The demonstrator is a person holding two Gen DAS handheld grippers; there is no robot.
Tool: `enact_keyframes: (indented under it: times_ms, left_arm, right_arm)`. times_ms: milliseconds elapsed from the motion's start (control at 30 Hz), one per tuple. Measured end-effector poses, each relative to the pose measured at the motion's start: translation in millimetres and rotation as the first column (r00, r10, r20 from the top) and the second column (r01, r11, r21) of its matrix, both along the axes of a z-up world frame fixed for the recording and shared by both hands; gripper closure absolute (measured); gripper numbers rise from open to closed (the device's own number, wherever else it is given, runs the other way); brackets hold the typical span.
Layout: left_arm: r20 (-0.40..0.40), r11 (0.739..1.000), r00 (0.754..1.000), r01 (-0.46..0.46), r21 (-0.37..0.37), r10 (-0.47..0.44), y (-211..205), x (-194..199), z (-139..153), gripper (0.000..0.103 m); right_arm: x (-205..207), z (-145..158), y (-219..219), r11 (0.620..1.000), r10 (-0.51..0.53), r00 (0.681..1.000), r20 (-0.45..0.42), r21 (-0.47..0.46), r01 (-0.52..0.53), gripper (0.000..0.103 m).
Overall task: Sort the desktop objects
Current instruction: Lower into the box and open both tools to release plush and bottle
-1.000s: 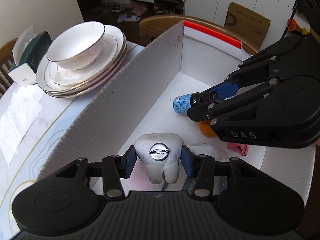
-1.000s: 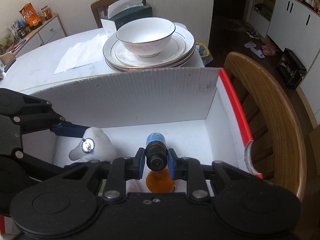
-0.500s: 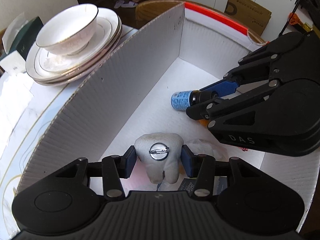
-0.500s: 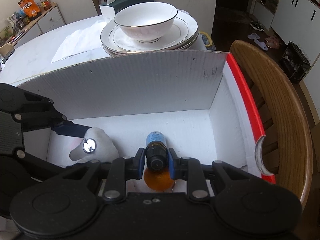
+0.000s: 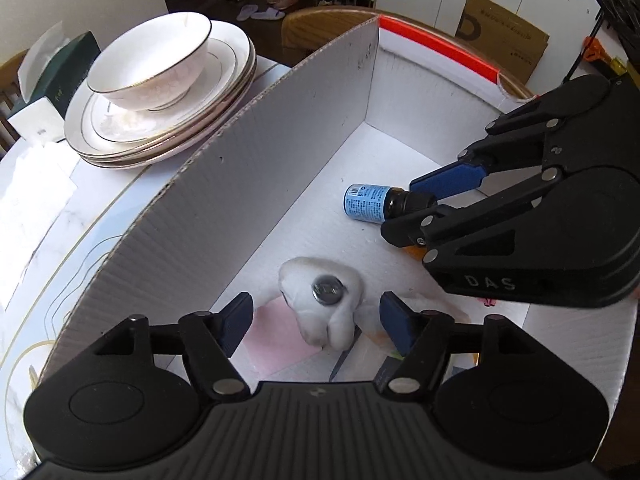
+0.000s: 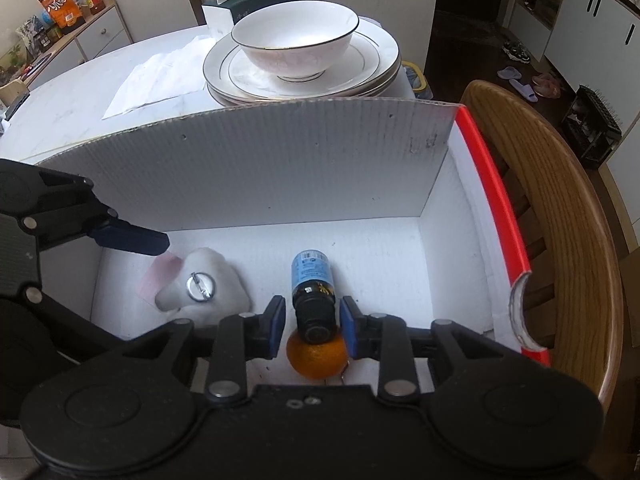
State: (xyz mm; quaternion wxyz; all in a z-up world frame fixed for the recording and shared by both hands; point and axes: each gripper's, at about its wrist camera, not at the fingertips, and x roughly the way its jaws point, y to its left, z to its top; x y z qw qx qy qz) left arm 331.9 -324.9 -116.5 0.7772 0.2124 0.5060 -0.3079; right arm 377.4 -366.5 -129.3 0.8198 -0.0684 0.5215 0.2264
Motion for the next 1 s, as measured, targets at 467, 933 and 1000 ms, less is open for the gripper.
enact_keyframes:
  times_ms: [467, 933, 1000]
  left_arm:
    - [0.102, 0.985, 0.993, -0.045, -0.164, 0.062, 38, -34, 46, 0.034]
    - [0.198, 0.964, 0.974, -0.055, -0.258, 0.109, 71, -79, 79, 0.034]
    - [0.201, 0.964, 0.974, -0.052, -0.263, 0.107, 75, -83, 80, 0.034]
  right_arm:
    - [-33, 29, -18, 0.996, 0.038, 0.998, 0.057, 0.074, -0.043, 0.057]
    - [-73, 58, -19, 0.989, 0.044, 0.986, 0.159, 0.135, -0.066, 0.038]
    - [-79, 61, -17, 0.989, 0.036, 0.985, 0.171, 0.134, -0.059, 0.034]
